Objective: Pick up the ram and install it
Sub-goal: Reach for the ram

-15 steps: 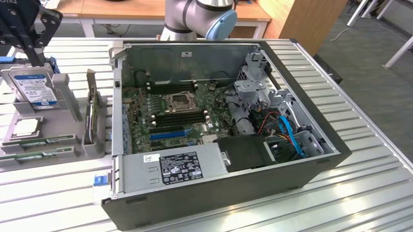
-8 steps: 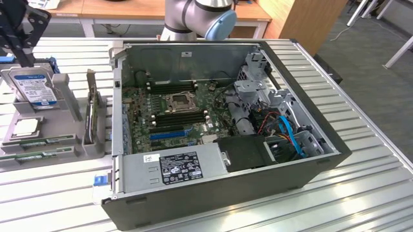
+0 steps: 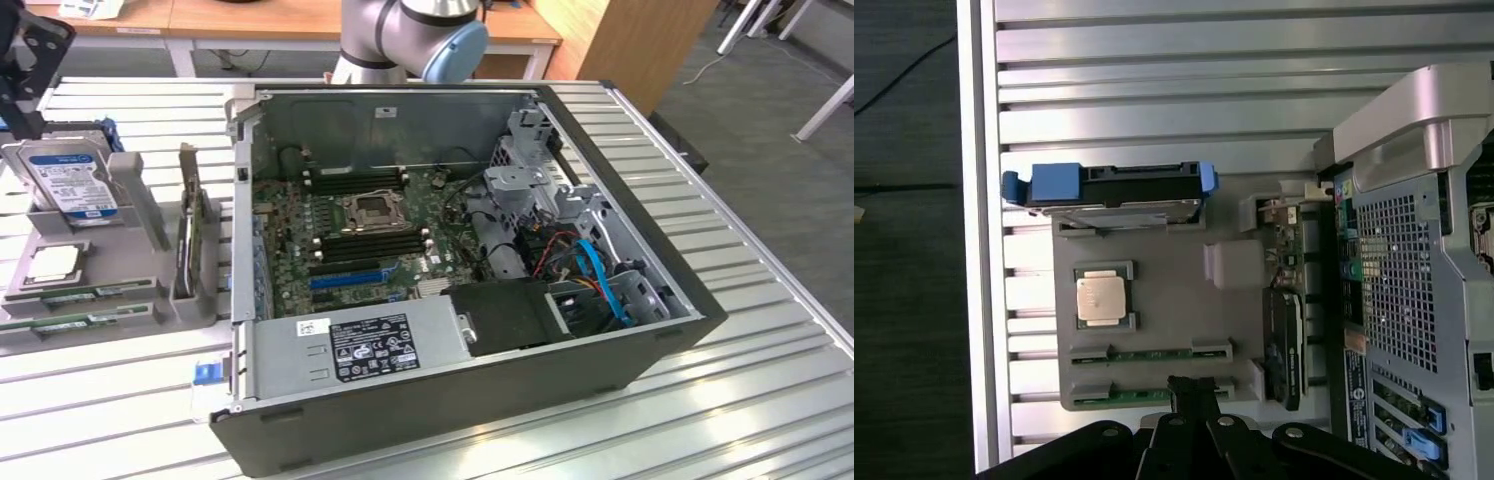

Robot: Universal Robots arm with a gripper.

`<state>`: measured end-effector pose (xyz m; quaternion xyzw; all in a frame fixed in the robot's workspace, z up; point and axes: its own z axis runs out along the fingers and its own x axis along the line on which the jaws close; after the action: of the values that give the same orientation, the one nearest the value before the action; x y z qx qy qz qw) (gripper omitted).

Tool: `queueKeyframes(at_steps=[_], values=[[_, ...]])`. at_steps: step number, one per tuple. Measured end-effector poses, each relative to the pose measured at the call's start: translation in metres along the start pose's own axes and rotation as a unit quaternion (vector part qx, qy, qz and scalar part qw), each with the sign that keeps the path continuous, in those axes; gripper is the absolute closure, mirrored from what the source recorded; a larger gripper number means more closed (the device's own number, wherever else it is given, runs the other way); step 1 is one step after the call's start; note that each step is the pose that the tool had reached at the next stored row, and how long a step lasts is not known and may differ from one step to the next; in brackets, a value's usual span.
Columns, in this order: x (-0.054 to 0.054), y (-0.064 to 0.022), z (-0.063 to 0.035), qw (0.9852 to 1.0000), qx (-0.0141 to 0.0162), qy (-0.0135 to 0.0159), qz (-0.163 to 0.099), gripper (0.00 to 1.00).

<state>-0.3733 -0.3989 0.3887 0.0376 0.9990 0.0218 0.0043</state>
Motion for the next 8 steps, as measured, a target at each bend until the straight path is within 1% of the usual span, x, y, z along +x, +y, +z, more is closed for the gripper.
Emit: queueKeyframes(at_steps=[8], values=[[0.016, -0.0012, 0.0003, 1.0000, 0.0002, 0.0024, 0.000, 0.90]])
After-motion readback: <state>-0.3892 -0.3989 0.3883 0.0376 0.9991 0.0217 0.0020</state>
